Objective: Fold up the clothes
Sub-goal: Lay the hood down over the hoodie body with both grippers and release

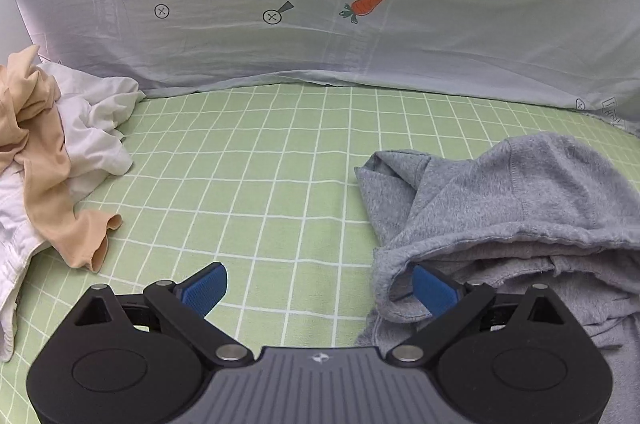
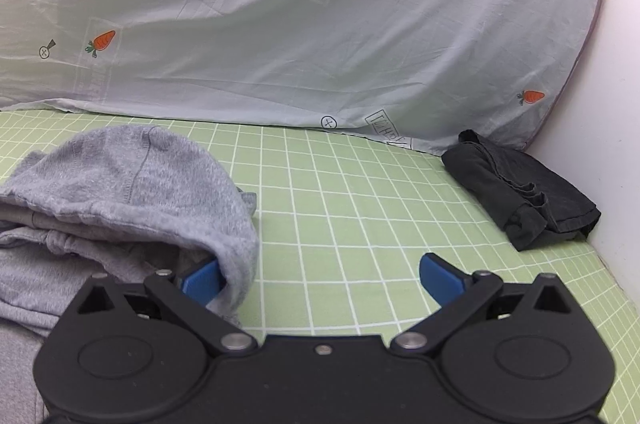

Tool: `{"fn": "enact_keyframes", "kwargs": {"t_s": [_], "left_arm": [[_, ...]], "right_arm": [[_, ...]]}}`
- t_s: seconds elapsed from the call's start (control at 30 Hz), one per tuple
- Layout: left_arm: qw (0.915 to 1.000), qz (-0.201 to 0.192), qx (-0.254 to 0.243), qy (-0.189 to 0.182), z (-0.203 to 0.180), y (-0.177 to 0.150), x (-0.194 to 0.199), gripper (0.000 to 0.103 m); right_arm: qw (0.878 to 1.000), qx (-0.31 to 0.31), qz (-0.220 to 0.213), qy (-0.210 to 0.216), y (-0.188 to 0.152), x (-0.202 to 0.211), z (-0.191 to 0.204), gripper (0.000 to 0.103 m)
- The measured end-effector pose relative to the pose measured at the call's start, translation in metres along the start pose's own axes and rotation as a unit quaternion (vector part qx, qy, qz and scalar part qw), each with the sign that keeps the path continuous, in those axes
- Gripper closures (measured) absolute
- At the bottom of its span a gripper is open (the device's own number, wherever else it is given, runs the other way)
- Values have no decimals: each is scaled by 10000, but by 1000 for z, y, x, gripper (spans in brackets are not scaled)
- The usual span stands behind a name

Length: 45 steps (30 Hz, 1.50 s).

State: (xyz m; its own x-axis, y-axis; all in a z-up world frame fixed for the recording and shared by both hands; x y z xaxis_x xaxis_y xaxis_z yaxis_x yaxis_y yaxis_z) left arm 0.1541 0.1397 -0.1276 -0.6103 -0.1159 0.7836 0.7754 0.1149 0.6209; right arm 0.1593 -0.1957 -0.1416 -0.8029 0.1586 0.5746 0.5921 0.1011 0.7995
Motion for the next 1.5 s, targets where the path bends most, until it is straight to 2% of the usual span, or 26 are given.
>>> {"fn": "enact_keyframes", "kwargs": {"t_s": [0.13,0.17,0.27,0.47,0.6,0.73,0.83,1.03,1.17,1.33,1.5], "left_arm": [[9968,-153,487,-612,8,7,13,4],[9961,-202,563,-652,8,10,14,4],[9968,-225,553,-523,5,18,6,3],[9985,57,402,-370,-7,21,-27,3],[9993,253,-208,-161,-22,0,-40,3],[9979,514,-368,-156,-25,-23,-47,3],[9962,713,-487,-101,-25,-36,-58,3],[9973,600,-419,-118,-22,-35,-48,3],[9982,555,-171,-147,-13,-41,-33,3],[9974,671,179,-216,0,-63,-12,3],[9954,860,343,-247,5,-93,6,3]], "right_arm": [[9994,-143,-93,298,6,5,4,0],[9991,-178,-116,372,7,6,5,0],[9978,-279,-166,575,12,9,8,0],[9982,-305,253,460,11,-28,13,0],[9966,-345,655,367,-10,-39,13,0],[9941,-424,922,388,-31,-43,11,0],[9930,-451,992,454,-35,-48,10,0],[9949,-277,856,445,-26,-42,12,0],[9957,-281,709,524,-28,-28,6,0],[9961,-233,613,599,-38,-3,-1,0],[9941,-157,834,682,-67,21,-9,0]]}}
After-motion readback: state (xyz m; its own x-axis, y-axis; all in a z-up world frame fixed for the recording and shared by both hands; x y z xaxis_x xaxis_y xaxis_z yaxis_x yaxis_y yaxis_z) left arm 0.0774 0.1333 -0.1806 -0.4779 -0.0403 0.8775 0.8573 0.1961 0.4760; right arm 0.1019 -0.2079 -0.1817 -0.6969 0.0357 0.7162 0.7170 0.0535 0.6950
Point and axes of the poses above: each gripper's, at about its wrist camera, not at the fingertips, and x roughly against the way its jaws point, z to its left, y to its top, the point moved 5 cm from there along -x, roughly the way its jaws point, and after that the axes turned 3 degrees about z, right-handed, at the moved point
